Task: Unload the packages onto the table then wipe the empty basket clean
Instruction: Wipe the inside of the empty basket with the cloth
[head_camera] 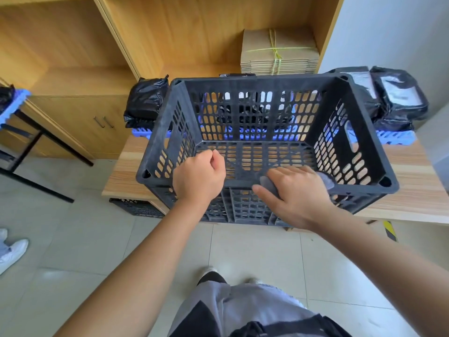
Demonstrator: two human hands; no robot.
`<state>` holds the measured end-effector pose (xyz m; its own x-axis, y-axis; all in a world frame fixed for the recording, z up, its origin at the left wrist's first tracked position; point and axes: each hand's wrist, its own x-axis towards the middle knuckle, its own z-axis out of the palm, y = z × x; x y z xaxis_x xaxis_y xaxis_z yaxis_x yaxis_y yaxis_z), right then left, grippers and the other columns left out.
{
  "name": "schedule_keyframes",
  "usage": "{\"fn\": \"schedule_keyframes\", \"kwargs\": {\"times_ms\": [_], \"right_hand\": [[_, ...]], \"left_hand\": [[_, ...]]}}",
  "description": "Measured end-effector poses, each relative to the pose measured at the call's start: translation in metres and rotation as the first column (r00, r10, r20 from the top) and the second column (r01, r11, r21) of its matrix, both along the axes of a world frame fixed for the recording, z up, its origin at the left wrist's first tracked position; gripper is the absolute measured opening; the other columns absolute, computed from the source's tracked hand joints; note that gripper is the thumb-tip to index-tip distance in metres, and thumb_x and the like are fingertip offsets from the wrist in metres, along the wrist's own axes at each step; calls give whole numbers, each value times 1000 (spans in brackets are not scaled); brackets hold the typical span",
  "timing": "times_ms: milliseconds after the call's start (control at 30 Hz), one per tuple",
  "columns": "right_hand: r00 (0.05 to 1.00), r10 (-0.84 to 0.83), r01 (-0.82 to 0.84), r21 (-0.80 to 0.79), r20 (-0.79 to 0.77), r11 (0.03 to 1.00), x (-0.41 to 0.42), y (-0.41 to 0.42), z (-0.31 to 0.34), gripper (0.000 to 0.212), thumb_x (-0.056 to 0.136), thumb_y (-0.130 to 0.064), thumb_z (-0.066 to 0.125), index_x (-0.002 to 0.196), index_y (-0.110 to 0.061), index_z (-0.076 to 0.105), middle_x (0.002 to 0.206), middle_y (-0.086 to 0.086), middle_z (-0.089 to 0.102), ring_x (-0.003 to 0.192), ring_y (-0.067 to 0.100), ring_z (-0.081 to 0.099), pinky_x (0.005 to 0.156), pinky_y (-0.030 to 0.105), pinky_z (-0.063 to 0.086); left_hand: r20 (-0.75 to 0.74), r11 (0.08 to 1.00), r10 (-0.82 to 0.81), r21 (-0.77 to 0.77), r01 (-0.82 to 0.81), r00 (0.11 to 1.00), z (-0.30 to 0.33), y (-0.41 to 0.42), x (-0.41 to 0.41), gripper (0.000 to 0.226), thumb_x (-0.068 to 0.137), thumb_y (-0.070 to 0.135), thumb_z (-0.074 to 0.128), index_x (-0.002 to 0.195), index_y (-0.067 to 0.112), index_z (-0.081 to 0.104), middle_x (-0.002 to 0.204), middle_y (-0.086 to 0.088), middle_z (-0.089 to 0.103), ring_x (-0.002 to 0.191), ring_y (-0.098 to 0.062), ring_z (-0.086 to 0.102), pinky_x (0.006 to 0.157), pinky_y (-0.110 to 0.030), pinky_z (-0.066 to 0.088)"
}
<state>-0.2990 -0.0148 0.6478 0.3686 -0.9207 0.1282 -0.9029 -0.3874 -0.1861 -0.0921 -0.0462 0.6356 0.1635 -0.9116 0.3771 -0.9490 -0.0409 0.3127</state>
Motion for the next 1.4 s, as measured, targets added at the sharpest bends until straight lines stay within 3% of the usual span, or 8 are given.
{"fn": "schedule_keyframes", "kwargs": {"times_ms": [233,367,767,1033,1167,1267,1333,1400], "right_hand": [[1000,-4,2,109,12,994,73,-17,6,42,102,-37,28,67,-19,44,68,0,52,64,29,47,73,37,35],[995,26,-23,-23,93,999,64,-13,1,47,103,-34,32,62,-17,46,55,-2,46,52,27,44,61,34,37],[995,-47,68,-247,89,967,-47,-15,-17,51,97,-32,35,50,-14,45,45,-4,39,44,22,40,56,28,29],[998,-55,65,-310,41,949,-121,-7,-15,54,99,-34,33,51,-16,50,47,-4,43,48,21,44,55,31,40],[954,-124,207,-304,272,930,-116,-1,-1,52,98,-31,38,51,-11,50,46,1,46,47,23,47,48,33,41],[657,-235,441,-112,716,890,-113,10,31,52,100,-25,39,50,-12,41,44,-4,41,43,16,39,44,26,33],[144,-310,561,181,940,808,-117,11,52,53,97,-18,41,44,-17,32,38,-8,31,37,12,29,41,20,23],[-280,-362,591,457,889,665,-134,8,63,48,92,-21,42,44,-18,34,37,-3,26,33,18,24,44,21,20]], "left_hand": [[-51,995,88,59,-85,995,-1,-2,-2,40,95,30,45,57,18,41,50,-1,44,48,-32,44,48,-27,22],[-54,990,107,98,-101,993,1,-3,-1,43,99,32,41,58,19,42,50,4,41,50,-28,45,48,-27,24],[-44,991,102,91,-98,994,0,-6,2,48,101,30,38,54,21,32,48,3,37,43,-16,34,49,-25,26],[-50,979,125,167,-115,991,5,-6,0,46,100,30,39,59,13,49,53,-2,47,47,-19,42,50,-26,31],[-36,947,94,310,-78,995,10,-10,5,46,100,33,41,64,10,59,61,-6,59,55,-22,52,52,-28,36],[-193,945,30,326,35,981,19,-15,4,43,99,34,44,71,13,68,65,-1,69,67,-24,65,63,-34,52],[-383,958,-72,229,170,921,32,-18,-8,38,100,32,47,78,15,73,62,3,70,68,-19,68,71,-36,57],[-517,923,-232,150,354,824,50,-23,-29,33,101,31,50,84,16,75,61,3,70,63,-13,69,71,-32,57]]}}
